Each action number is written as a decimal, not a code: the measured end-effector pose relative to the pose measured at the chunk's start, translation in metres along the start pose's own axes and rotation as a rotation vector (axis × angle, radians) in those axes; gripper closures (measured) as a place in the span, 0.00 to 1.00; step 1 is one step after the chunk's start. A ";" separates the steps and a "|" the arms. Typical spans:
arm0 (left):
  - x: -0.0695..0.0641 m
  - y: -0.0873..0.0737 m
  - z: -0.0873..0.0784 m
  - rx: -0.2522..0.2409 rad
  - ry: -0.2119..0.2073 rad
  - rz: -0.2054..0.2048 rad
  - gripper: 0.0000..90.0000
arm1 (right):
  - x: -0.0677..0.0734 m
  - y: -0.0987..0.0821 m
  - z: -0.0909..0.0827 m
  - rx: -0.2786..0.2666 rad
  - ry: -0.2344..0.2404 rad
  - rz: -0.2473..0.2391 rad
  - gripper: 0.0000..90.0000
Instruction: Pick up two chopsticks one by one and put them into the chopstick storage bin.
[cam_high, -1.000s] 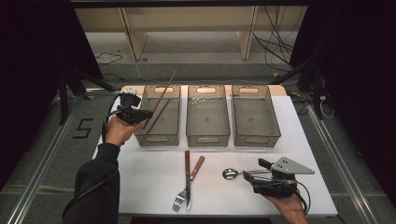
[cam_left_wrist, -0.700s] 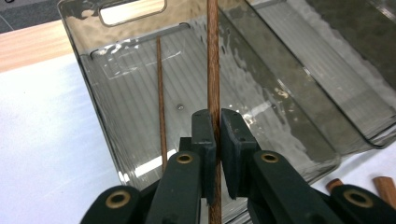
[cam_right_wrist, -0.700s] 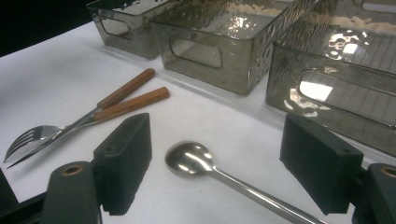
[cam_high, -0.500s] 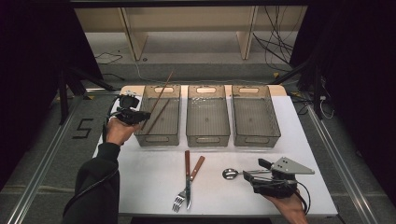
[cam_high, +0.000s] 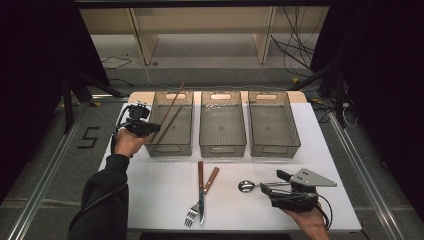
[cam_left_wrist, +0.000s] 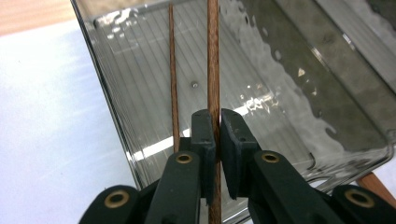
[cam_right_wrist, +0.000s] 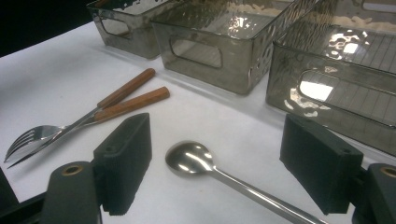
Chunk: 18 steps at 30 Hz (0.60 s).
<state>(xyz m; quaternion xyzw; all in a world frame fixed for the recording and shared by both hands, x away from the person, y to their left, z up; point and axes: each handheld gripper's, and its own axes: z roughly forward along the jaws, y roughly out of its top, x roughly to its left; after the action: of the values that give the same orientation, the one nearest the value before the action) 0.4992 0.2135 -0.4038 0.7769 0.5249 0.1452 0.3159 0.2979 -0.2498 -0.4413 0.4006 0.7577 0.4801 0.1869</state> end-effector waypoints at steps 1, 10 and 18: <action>0.000 0.000 0.001 0.003 0.003 -0.007 0.92 | 0.000 0.000 0.000 0.000 0.000 0.000 0.28; -0.004 -0.001 -0.007 -0.020 -0.040 -0.063 0.53 | 0.000 0.000 0.000 0.000 0.000 0.000 0.28; -0.016 -0.009 -0.023 -0.065 -0.085 -0.067 0.34 | 0.000 0.000 0.000 0.000 0.001 -0.001 0.28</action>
<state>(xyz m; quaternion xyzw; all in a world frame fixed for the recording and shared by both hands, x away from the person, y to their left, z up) 0.4732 0.2086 -0.3899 0.7537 0.5316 0.1185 0.3677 0.2977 -0.2497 -0.4412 0.4002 0.7578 0.4803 0.1869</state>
